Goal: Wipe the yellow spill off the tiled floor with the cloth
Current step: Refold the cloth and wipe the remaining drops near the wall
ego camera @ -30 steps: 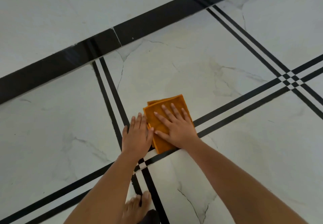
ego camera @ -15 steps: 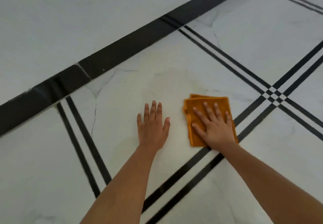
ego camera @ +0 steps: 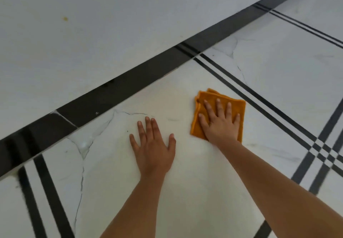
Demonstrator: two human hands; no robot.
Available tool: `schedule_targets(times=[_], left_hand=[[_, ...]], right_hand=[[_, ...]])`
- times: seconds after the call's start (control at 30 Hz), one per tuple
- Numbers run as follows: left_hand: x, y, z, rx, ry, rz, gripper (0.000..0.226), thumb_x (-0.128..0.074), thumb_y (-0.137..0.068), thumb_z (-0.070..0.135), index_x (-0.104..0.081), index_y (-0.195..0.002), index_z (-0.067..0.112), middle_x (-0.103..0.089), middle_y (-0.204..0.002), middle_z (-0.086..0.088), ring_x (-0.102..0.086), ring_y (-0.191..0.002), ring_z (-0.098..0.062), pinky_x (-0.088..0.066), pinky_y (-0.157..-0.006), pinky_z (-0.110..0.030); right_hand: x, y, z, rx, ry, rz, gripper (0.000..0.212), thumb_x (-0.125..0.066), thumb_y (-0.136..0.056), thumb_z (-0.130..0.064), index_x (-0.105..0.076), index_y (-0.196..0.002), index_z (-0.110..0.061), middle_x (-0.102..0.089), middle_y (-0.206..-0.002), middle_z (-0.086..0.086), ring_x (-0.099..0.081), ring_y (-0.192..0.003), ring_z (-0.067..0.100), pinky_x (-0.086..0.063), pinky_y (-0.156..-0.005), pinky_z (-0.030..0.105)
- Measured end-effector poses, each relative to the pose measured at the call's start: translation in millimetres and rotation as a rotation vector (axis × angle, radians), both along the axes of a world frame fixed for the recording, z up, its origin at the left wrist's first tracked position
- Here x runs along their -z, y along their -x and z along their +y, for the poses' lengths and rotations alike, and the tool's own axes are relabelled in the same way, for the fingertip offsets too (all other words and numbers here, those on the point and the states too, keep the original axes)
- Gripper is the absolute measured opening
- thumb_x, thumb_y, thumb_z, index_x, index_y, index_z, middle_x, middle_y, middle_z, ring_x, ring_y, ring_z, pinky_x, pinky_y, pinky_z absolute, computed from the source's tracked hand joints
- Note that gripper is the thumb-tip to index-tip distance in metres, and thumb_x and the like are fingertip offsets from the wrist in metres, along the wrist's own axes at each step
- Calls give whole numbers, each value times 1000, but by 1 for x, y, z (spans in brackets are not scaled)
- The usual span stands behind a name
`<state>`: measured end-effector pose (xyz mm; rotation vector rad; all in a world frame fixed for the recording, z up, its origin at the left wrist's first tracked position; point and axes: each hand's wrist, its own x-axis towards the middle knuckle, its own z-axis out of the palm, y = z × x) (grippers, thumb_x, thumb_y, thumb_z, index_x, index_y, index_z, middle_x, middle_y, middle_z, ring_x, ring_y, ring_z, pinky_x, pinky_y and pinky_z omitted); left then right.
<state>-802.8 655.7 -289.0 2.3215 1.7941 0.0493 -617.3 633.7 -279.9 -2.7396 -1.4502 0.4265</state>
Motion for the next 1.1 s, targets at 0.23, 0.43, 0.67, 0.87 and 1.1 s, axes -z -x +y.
schedule_targets(times=[0.23, 0.43, 0.67, 0.87, 1.1], left_hand=[[3, 0, 2, -1, 0, -11, 74, -26, -85, 55, -40, -139, 6, -42, -144, -12, -36, -134, -33, -26, -104, -55], [4, 0, 7, 0, 9, -4, 74, -29, -84, 56, -45, -136, 5, -46, -141, -13, -40, -131, -34, -29, -101, -57], [1, 2, 8, 6, 22, 17, 75, -16, -90, 58, -11, -149, 12, -12, -157, -6, -6, -144, -27, -5, -112, -50], [-12, 7, -21, 229, -41, -55, 74, -14, -87, 55, -15, -149, 14, -9, -158, -2, 0, -145, -19, 2, -114, -41], [-13, 14, -123, 379, 2, -32, 78, -11, -81, 53, -24, -147, 15, -16, -156, -2, -9, -144, -18, -3, -113, -42]], right_hand=[[-4, -32, 45, -362, -15, -11, 55, 2, -84, -69, 13, -136, -56, 8, -157, -11, 11, -144, 21, 1, -114, 52], [-5, 14, 84, -461, 4, 7, 57, -5, -89, -64, 10, -142, -49, 13, -157, -8, 17, -143, 25, 6, -114, 55], [0, -11, 20, 4, -4, 26, 54, -10, -93, -58, 8, -143, -47, 12, -157, -7, 14, -144, 26, 4, -113, 56], [-4, -20, -78, -147, -25, -30, 65, 13, -78, -71, 10, -140, -51, 9, -157, -11, 9, -145, 21, -2, -114, 51], [-9, 0, -212, -471, 9, 29, 55, 13, -82, -67, 20, -135, -55, 17, -154, -13, 18, -142, 22, 8, -112, 50]])
